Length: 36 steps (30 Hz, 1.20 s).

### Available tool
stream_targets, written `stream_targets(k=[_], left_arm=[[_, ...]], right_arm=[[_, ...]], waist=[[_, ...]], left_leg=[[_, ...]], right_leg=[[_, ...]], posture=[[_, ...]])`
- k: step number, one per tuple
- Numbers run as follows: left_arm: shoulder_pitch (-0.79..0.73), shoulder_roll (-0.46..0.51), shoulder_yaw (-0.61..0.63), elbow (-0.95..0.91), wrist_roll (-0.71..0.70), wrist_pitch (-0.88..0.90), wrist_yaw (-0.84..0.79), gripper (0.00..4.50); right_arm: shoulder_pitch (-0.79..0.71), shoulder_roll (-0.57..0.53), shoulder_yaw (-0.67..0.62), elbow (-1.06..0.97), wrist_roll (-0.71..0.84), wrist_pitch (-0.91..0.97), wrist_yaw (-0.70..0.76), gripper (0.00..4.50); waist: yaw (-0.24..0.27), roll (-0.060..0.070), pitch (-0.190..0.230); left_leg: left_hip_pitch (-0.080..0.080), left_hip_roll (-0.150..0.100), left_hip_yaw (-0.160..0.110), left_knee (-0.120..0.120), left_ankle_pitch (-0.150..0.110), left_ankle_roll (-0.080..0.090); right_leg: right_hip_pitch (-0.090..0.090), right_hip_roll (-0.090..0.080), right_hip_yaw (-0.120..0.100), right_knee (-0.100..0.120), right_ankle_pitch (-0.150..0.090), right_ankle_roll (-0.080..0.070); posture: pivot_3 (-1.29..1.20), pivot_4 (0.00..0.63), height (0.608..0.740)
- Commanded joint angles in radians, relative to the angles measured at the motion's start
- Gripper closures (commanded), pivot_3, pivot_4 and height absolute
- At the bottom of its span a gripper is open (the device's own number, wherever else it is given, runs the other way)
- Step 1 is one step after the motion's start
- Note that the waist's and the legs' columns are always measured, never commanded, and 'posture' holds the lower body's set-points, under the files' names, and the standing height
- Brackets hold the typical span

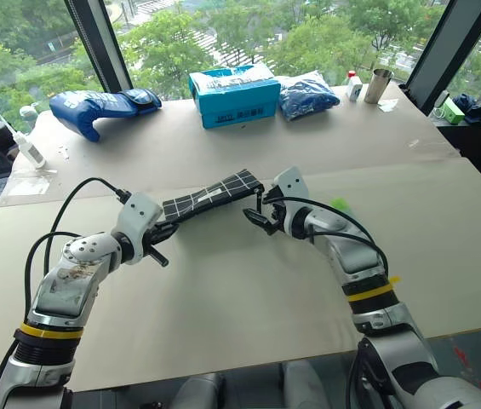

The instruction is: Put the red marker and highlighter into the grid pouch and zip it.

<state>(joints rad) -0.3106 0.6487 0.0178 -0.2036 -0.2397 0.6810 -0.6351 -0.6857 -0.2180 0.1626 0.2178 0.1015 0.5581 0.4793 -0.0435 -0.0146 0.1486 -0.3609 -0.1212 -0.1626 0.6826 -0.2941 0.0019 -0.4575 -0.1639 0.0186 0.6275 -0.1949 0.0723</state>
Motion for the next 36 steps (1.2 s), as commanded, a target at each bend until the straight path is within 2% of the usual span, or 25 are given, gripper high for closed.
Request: stream_targets(k=[1,2,4,10,11,13,20,29,36], left_arm=[[-0.017,-0.002,0.011,-0.044,-0.004,0.003,0.012,4.5],[-0.017,-0.004,0.012,-0.044,-0.003,0.003,0.014,4.5],[-0.019,-0.007,0.012,-0.043,-0.002,0.004,0.017,4.5],[-0.023,-0.016,0.013,-0.033,0.003,-0.002,0.031,4.5],[-0.024,-0.018,0.013,-0.032,0.003,-0.003,0.033,4.5],[-0.025,-0.022,0.013,-0.03,0.005,-0.004,0.038,4.5],[-0.024,-0.026,0.013,-0.025,0.006,-0.007,0.047,4.5],[-0.035,-0.03,0.011,-0.013,0.006,-0.013,0.048,4.5],[-0.034,-0.023,0.01,-0.009,0.005,-0.015,0.04,4.5]], right_arm=[[-0.03,0.012,-0.009,0.004,-0.008,-0.046,-0.008,0.74],[-0.029,0.012,-0.008,0.007,-0.009,-0.049,-0.005,0.91],[-0.024,0.008,-0.004,-0.001,-0.005,-0.05,0.012,1.54],[-0.019,-0.001,-0.007,-0.026,0.004,-0.046,0.046,3.62],[-0.019,-0.002,-0.006,-0.027,0.003,-0.045,0.049,4.07],[-0.015,-0.002,-0.001,-0.033,0.001,-0.046,0.058,4.4],[-0.031,0.015,0.015,-0.033,-0.02,-0.021,0.04,4.4],[-0.028,0.077,0.164,-0.104,-0.09,0.002,0.043,4.4],[-0.08,0.107,0.168,-0.065,-0.114,-0.013,0.029,4.4]], waist=[[0.0,0.0,0.0],[0.0,0.0,0.0],[-0.001,0.0,0.0],[-0.001,0.0,0.0],[-0.001,0.0,0.0],[-0.001,0.0,0.0],[-0.001,0.0,0.0],[-0.003,0.0,0.0],[-0.002,0.0,0.0]], left_leg=[[0.0,0.0,0.0,0.0,0.0,0.0],[0.0,0.0,0.0,0.0,0.0,0.0],[0.0,0.0,0.0,0.0,0.0,0.0],[0.0,0.0,0.0,0.0,0.0,0.0],[0.0,0.0,0.0,0.0,0.0,0.0],[0.0,0.0,0.0,0.0,0.0,0.0],[0.0,0.0,0.0,0.0,0.0,0.0],[0.0,0.0,0.0,0.0,0.0,0.0],[0.0,0.0,0.0,0.001,0.0,0.0]], right_leg=[[0.0,0.0,0.0,0.0,0.0,0.0],[0.0,0.0,0.0,0.0,0.0,0.0],[0.0,0.0,0.0,0.0,0.0,0.0],[0.0,0.0,0.0,0.0,0.0,0.0],[0.0,0.0,0.0,0.0,0.0,0.0],[0.0,0.0,0.0,0.0,0.0,0.0],[0.0,0.0,0.0,0.0,0.0,0.0],[0.0,0.0,0.0,0.001,0.0,0.0],[0.0,0.0,0.0,0.001,0.0,0.0]], posture=[[0.0,0.15,0.74],[0.0,0.15,0.74],[0.0,0.15,0.74],[0.0,0.15,0.74],[0.0,0.15,0.74],[0.0,0.15,0.74],[0.0,0.15,0.74],[0.0,0.15,0.74],[0.0,0.15,0.74]])
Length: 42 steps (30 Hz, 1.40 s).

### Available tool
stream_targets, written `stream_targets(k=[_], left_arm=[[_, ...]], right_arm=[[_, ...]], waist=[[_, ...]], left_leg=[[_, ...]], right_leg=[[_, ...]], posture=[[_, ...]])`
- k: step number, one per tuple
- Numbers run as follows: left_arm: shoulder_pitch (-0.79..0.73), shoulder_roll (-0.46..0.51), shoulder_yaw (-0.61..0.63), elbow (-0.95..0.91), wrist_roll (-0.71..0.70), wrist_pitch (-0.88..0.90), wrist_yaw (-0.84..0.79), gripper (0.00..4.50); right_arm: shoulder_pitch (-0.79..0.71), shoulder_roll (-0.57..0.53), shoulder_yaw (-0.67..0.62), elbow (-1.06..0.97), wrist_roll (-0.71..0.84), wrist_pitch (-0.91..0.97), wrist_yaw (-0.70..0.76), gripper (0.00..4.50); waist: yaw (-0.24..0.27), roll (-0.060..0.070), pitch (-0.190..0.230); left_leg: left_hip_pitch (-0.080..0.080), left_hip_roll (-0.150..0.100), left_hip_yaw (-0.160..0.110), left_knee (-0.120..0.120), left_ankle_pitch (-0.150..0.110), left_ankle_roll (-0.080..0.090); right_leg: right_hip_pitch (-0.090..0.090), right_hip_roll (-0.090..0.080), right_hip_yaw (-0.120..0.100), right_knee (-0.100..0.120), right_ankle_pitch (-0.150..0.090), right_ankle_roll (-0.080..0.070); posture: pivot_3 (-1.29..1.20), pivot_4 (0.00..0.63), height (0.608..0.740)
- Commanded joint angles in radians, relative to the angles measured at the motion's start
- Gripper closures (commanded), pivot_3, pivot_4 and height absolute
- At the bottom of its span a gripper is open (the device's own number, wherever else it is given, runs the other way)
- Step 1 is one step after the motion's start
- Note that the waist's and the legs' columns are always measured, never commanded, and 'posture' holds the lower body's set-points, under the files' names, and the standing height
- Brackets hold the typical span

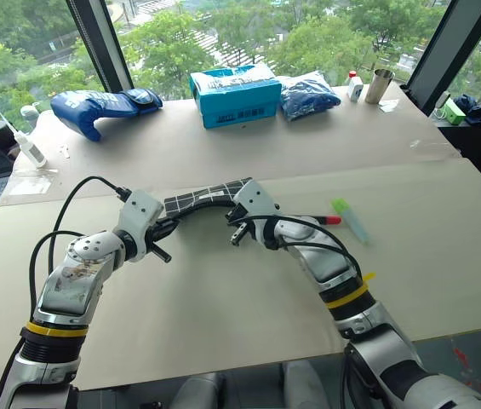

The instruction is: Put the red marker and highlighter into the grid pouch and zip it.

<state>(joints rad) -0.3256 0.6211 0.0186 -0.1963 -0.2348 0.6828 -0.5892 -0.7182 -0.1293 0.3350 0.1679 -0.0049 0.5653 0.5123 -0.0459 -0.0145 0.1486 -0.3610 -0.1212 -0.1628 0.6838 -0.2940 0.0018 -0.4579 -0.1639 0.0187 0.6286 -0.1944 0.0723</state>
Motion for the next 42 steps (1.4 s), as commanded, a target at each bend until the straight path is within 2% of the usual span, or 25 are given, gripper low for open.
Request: stream_targets(k=[1,8,13,18,25,28,30,32,35,42], left_arm=[[-0.019,0.005,0.008,-0.015,0.0,-0.017,-0.008,4.5],[-0.028,0.009,-0.002,0.009,0.007,-0.033,-0.024,4.5],[-0.048,0.008,-0.013,0.035,0.013,-0.044,-0.037,4.5],[-0.059,0.007,-0.019,0.052,0.018,-0.054,-0.049,4.5],[-0.06,0.003,-0.019,0.055,0.025,-0.056,-0.057,4.5],[-0.063,-0.002,-0.02,0.057,0.026,-0.055,-0.057,4.5],[-0.066,-0.006,-0.02,0.058,0.028,-0.056,-0.056,4.5],[-0.067,-0.009,-0.019,0.059,0.029,-0.055,-0.055,4.5],[-0.066,-0.013,-0.017,0.059,0.03,-0.055,-0.055,4.5],[-0.072,-0.026,-0.017,0.061,0.03,-0.054,-0.051,4.5]], right_arm=[[-0.055,0.019,-0.006,-0.007,-0.012,-0.023,-0.007,4.4],[-0.115,0.032,-0.054,0.062,-0.005,0.0,-0.047,4.4],[-0.133,0.107,-0.008,0.041,0.02,0.075,0.002,4.4],[-0.201,0.177,-0.034,0.114,0.029,0.13,-0.002,4.4],[-0.237,0.175,0.058,0.077,0.06,0.155,0.158,4.4],[-0.223,0.136,0.136,0.06,0.038,0.129,0.246,4.4],[-0.225,0.119,0.162,0.118,-0.013,0.085,0.227,4.4],[-0.235,0.13,0.132,0.173,-0.016,0.07,0.189,4.4],[-0.248,0.162,0.087,0.179,0.015,0.078,0.181,4.4],[-0.241,0.16,0.101,0.236,-0.037,0.038,0.163,4.4]], waist=[[0.0,0.0,0.0],[-0.001,0.0,0.0],[-0.007,0.0,0.0],[-0.017,0.0,0.0],[-0.023,0.0,0.0],[-0.024,0.0,0.0],[-0.024,0.0,0.0],[-0.023,0.0,0.0],[-0.024,0.0,0.0],[-0.024,0.0,0.0]], left_leg=[[0.0,0.0,0.0,0.0,0.0,0.0],[0.0,0.0,0.0,0.0,0.0,0.0],[0.0,0.001,0.0,0.0,0.0,0.0],[0.0,0.0,0.0,0.0,0.0,0.0],[0.0,0.0,-0.001,0.0,0.0,0.0],[0.0,0.0,-0.001,0.0,0.0,0.0],[0.0,0.0,-0.001,0.0,0.0,0.0],[0.0,0.0,-0.001,0.0,0.0,0.0],[0.0,0.0,-0.001,0.0,0.0,0.0],[0.0,0.0,-0.001,0.0,0.0,0.0]], right_leg=[[0.0,0.0,0.0,0.0,0.0,0.0],[0.0,0.0,0.0,0.0,0.0,0.0],[0.0,0.001,0.0,0.001,0.0,0.0],[-0.001,0.0,0.0,0.001,0.0,0.0],[-0.001,0.0,0.0,0.001,0.0,0.0],[-0.001,0.0,0.0,0.001,0.0,0.0],[-0.001,0.0,0.0,0.001,0.0,0.0],[-0.001,0.0,-0.001,0.001,0.0,0.0],[-0.001,0.0,0.0,0.001,0.0,0.0],[-0.001,0.0,0.0,0.002,0.0,0.0]], posture=[[0.0,0.15,0.74],[0.0,0.15,0.74],[0.0,0.15,0.74],[0.0,0.15,0.74],[0.0,0.15,0.74],[0.0,0.15,0.74],[0.0,0.15,0.74],[0.0,0.15,0.74],[0.0,0.15,0.74],[0.0,0.15,0.74]])
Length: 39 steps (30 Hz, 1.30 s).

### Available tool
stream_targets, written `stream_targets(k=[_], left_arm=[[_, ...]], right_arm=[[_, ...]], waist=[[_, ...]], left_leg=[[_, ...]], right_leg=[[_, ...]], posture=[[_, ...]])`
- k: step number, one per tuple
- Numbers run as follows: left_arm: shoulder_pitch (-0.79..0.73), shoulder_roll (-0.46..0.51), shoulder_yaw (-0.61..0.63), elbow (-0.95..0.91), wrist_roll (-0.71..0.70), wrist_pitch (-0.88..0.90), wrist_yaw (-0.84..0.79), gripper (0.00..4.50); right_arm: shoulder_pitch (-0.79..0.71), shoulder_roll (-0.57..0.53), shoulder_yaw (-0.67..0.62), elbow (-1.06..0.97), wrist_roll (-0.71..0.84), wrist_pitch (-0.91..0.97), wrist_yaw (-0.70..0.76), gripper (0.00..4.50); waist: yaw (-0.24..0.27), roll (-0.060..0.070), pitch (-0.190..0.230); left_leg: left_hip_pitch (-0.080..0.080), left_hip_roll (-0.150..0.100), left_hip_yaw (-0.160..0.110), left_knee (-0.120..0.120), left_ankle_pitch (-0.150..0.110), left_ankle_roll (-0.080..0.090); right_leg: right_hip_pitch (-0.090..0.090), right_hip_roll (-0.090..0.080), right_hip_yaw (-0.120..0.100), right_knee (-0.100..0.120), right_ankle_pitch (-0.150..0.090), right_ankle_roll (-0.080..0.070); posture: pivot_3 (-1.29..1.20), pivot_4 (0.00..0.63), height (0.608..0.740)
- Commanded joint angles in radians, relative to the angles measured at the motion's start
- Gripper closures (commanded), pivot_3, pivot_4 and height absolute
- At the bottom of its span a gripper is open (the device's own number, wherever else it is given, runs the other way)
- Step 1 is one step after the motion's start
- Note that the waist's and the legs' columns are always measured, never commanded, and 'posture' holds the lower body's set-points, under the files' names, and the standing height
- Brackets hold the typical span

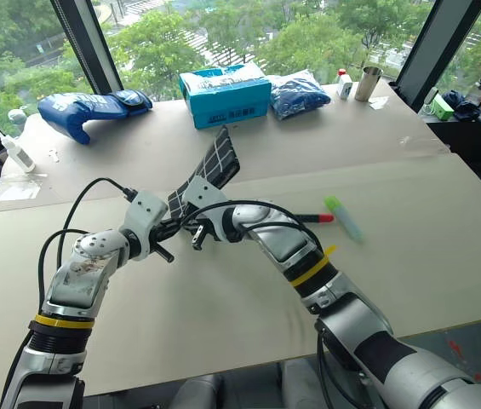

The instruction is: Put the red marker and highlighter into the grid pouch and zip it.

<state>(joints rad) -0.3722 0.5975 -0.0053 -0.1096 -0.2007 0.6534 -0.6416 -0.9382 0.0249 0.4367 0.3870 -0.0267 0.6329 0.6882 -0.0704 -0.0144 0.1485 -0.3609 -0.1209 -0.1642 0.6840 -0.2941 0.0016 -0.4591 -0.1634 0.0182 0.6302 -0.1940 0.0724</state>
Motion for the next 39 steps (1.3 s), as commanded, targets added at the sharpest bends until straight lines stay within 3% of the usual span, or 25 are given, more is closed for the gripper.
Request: stream_targets(k=[1,14,18,27,33,39], left_arm=[[-0.025,-0.003,0.008,-0.027,-0.004,-0.025,0.002,4.5],[-0.022,-0.012,0.015,-0.026,-0.004,-0.03,0.01,4.5],[-0.022,-0.013,0.019,-0.025,-0.004,-0.03,0.01,4.5],[-0.026,-0.02,0.017,-0.023,-0.003,-0.031,0.017,4.5],[-0.021,-0.019,0.02,-0.024,-0.004,-0.034,0.021,4.5],[-0.005,-0.003,0.024,-0.061,-0.017,-0.002,0.009,4.5]], right_arm=[[-0.018,0.002,-0.003,0.012,-0.014,-0.029,-0.009,4.4],[-0.039,-0.077,-0.071,0.071,-0.025,-0.066,-0.022,4.4],[-0.051,-0.064,-0.095,0.074,-0.012,-0.056,-0.029,4.4],[-0.001,0.016,-0.021,-0.016,-0.017,-0.008,0.012,4.4],[-0.005,-0.008,-0.038,-0.012,-0.022,-0.024,0.007,4.4],[-0.003,-0.091,-0.132,-0.072,0.033,0.008,0.038,2.6]], waist=[[0.0,0.0,0.0],[0.0,0.0,0.0],[-0.003,0.0,0.0],[0.0,0.0,0.0],[0.0,0.0,0.0],[0.001,0.0,0.0]], left_leg=[[0.0,0.0,0.0,0.0,0.0,0.0],[0.0,0.0,0.0,0.0,0.0,0.0],[0.0,0.0,0.0,0.0,0.0,0.0],[0.0,0.0,0.0,0.0,0.0,0.0],[0.0,0.0,0.0,0.001,0.0,0.0],[-0.001,0.0,0.0,0.001,0.0,0.0]], right_leg=[[0.0,0.0,0.0,0.0,0.0,0.0],[0.0,0.0,0.0,0.0,0.0,0.0],[0.0,0.0,0.0,0.0,0.0,0.0],[0.0,0.0,0.0,0.0,0.0,0.0],[0.0,0.0,0.0,0.0,0.001,0.0],[0.0,0.0,0.0,0.0,0.001,0.0]], posture=[[0.0,0.15,0.74],[0.0,0.15,0.74],[0.0,0.15,0.74],[0.0,0.15,0.74],[0.0,0.15,0.74],[0.0,0.15,0.74]])
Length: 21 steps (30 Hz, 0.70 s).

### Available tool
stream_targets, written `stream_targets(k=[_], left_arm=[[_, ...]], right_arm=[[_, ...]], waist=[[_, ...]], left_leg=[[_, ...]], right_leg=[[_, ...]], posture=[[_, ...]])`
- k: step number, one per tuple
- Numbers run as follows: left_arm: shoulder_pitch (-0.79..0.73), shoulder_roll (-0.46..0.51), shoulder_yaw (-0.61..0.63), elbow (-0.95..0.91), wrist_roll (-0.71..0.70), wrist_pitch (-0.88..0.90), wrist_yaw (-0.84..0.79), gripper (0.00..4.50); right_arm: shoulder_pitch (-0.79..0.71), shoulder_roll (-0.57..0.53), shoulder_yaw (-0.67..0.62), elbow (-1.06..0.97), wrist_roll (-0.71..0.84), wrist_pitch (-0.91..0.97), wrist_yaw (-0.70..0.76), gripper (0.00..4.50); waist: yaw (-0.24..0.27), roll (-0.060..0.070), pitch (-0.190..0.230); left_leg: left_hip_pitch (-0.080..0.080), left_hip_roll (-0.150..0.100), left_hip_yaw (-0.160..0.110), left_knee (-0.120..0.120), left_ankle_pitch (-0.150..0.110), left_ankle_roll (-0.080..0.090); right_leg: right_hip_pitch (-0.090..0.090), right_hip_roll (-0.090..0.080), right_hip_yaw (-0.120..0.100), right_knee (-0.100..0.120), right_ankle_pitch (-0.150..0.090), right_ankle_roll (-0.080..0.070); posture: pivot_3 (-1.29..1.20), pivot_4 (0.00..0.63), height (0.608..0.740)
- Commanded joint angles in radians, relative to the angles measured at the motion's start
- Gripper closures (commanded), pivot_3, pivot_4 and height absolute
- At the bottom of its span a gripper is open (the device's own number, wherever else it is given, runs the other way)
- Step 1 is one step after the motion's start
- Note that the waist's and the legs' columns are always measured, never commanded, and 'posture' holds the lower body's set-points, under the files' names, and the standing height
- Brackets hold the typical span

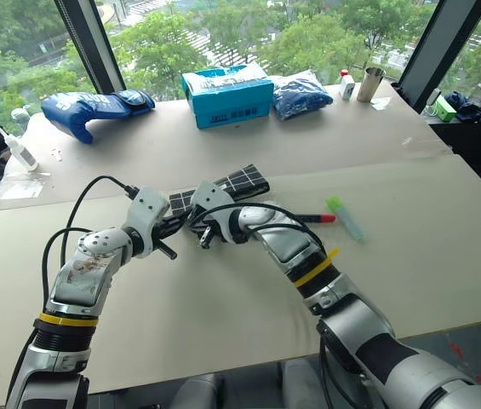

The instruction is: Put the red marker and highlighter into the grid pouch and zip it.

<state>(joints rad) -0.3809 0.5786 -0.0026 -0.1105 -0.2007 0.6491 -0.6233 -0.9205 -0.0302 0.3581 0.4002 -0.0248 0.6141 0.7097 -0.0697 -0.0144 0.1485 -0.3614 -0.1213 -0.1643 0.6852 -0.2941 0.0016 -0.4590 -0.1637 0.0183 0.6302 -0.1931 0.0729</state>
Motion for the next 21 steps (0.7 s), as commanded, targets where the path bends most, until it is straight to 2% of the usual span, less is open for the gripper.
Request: stream_targets(k=[1,3,6,9,11,13,17,21], left_arm=[[0.011,0.028,0.026,-0.08,-0.027,0.023,-0.02,4.5],[0.021,0.045,0.035,-0.109,-0.04,0.053,-0.032,4.5],[0.037,0.077,0.065,-0.171,-0.074,0.121,-0.038,4.5],[0.066,0.109,0.125,-0.266,-0.131,0.23,-0.033,4.5],[0.081,0.121,0.158,-0.308,-0.17,0.294,-0.031,4.5],[0.089,0.119,0.18,-0.335,-0.206,0.344,-0.026,4.5],[0.106,0.113,0.182,-0.367,-0.237,0.389,-0.01,4.5],[0.148,0.147,0.153,-0.41,-0.283,0.427,-0.045,4.5]], right_arm=[[-0.009,-0.066,-0.077,-0.125,0.058,0.069,0.042,2.17],[0.015,-0.117,-0.102,-0.202,0.101,0.119,0.085,1.53],[0.064,-0.215,-0.172,-0.361,0.184,0.192,0.138,1.53],[0.166,-0.392,-0.297,-0.565,0.293,0.229,0.234,1.53],[0.234,-0.503,-0.371,-0.621,0.32,0.199,0.267,1.53],[0.266,-0.574,-0.418,-0.598,0.298,0.153,0.233,1.53],[0.285,-0.664,-0.478,-0.416,0.194,0.084,0.087,1.53],[0.387,-0.709,-0.453,-0.366,0.141,0.025,0.035,1.53]], waist=[[0.0,0.0,0.0],[0.0,0.0,0.0],[0.001,0.0,0.0],[0.006,0.0,0.0],[0.015,0.0,0.0],[0.025,0.0,0.0],[0.029,-0.001,0.001],[0.043,-0.002,0.001]], left_leg=[[0.0,0.0,0.0,0.0,0.0,0.0],[-0.001,0.0,0.0,0.0,0.0,0.0],[-0.001,0.0,0.0,0.0,0.0,0.0],[-0.002,0.0,0.0,0.0,0.0,0.001],[-0.003,0.0,0.0,0.0,-0.001,0.001],[-0.002,-0.001,0.001,0.0,-0.001,0.002],[0.002,0.0,0.008,0.001,-0.001,0.002],[0.004,0.002,0.012,0.001,-0.001,0.002]], right_leg=[[0.0,0.0,0.0,0.0,0.0,0.0],[0.0,0.0,0.0,0.0,0.0,0.0],[0.0,0.0,0.0,-0.001,0.0,0.0],[-0.001,0.0,0.0,-0.001,0.0,0.0],[0.0,0.0,-0.001,-0.002,0.0,0.0],[0.0,0.0,-0.001,-0.003,0.0,0.001],[0.001,0.0,0.0,-0.004,0.001,-0.001],[0.002,-0.001,0.001,-0.005,0.001,-0.001]], posture=[[0.0,0.15,0.74],[0.0,0.15,0.74],[0.0,0.15,0.74],[0.0,0.15,0.74],[0.0,0.15,0.74],[0.0,0.15,0.74],[0.0,0.15,0.74],[0.0,0.15,0.74]])
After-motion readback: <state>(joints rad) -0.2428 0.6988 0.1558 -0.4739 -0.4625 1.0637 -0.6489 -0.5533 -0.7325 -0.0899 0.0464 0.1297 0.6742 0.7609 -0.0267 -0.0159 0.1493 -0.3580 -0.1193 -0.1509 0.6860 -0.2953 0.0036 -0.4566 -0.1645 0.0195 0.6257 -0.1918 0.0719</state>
